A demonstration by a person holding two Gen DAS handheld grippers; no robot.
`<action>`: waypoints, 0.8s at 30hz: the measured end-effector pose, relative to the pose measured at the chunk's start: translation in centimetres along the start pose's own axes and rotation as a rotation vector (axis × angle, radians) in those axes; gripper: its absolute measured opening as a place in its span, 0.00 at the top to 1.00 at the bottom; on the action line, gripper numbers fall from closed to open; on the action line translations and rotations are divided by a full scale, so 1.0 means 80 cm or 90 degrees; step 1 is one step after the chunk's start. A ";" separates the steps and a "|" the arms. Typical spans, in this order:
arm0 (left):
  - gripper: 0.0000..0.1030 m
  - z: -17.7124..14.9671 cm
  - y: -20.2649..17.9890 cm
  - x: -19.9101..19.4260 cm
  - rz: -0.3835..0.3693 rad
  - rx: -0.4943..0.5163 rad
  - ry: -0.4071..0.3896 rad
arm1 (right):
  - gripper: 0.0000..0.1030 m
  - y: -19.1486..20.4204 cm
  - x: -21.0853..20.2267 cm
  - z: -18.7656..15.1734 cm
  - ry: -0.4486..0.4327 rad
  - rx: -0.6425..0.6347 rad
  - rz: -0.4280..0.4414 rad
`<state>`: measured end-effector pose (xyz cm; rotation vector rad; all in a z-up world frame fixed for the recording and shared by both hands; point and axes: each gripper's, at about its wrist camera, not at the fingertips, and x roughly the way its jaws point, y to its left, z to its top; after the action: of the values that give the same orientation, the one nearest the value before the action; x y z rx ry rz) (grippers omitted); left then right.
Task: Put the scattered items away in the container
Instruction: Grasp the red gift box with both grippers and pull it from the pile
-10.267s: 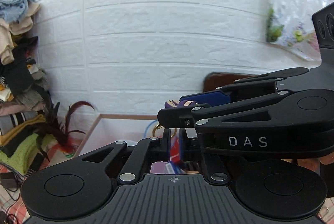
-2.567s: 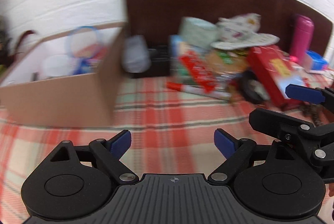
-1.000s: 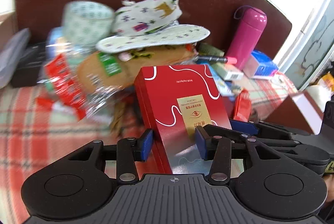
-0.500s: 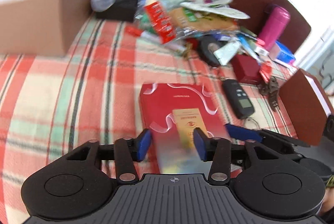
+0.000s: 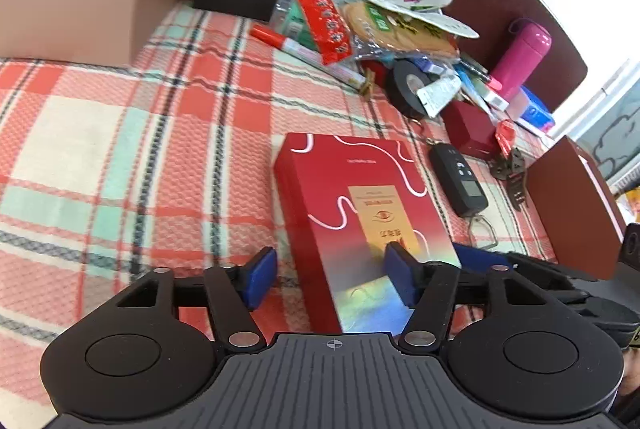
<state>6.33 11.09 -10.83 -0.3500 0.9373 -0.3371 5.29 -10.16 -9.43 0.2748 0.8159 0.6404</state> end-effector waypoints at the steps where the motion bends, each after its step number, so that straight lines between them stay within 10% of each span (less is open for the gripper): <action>1: 0.30 0.001 0.001 0.003 -0.005 -0.004 -0.001 | 0.36 0.001 0.002 0.001 0.002 -0.001 0.000; 24: 0.29 0.015 0.019 0.033 -0.052 -0.046 -0.015 | 0.27 -0.020 0.031 0.012 0.026 0.063 0.048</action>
<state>8.98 11.49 -12.70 -0.4590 0.9150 -0.3735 7.97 -9.82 -10.98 0.3851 0.8812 0.6793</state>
